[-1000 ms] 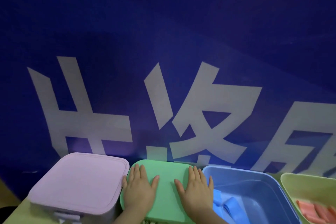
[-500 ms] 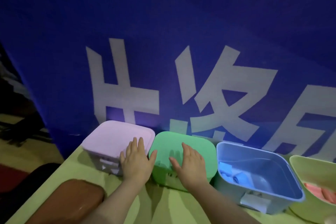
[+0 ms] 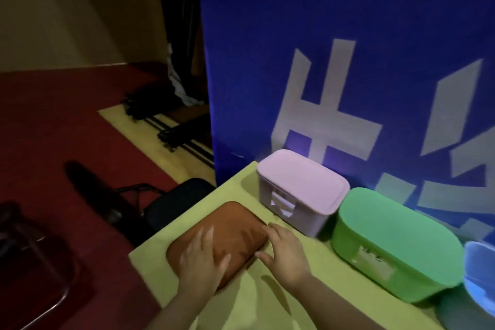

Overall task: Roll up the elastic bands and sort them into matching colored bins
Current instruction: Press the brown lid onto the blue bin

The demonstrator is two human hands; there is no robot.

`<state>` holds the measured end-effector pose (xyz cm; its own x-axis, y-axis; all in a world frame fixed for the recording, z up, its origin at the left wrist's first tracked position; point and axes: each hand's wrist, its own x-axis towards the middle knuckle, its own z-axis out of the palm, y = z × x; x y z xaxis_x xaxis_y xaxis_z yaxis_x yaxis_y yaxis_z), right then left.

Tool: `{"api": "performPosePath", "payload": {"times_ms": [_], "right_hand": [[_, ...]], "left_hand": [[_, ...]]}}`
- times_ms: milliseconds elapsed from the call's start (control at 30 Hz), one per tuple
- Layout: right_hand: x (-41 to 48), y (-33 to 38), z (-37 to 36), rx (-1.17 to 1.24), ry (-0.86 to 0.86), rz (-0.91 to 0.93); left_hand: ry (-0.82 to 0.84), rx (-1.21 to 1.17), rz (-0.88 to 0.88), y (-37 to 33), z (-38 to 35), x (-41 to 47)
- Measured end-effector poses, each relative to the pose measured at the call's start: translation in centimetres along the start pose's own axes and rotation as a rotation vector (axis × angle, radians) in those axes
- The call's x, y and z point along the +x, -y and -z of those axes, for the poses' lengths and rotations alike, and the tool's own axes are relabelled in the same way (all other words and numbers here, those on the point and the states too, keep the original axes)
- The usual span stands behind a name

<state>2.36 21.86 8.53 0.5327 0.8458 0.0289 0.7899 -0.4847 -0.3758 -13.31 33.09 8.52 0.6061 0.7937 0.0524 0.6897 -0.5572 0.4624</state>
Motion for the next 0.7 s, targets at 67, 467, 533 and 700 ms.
{"api": "performPosePath", "payload": {"times_ms": [67, 467, 533, 700], "right_hand": [[0.5, 1.0, -1.4, -0.043, 0.053, 0.056], [3.1, 2.5, -6.9, -0.108, 0.212, 0.178], [3.3, 2.6, -7.2, -0.107, 0.226, 0.188], [3.4, 2.4, -7.7, -0.102, 0.207, 0.206]], "left_hand": [[0.034, 0.001, 0.043, 2.3, -0.2, -0.9], [0.271, 0.099, 0.036, 6.1, -3.0, -1.0], [0.269, 0.099, 0.038, 6.1, -3.5, -0.7], [0.266, 0.090, 0.049, 6.0, -3.9, -0.2]]}}
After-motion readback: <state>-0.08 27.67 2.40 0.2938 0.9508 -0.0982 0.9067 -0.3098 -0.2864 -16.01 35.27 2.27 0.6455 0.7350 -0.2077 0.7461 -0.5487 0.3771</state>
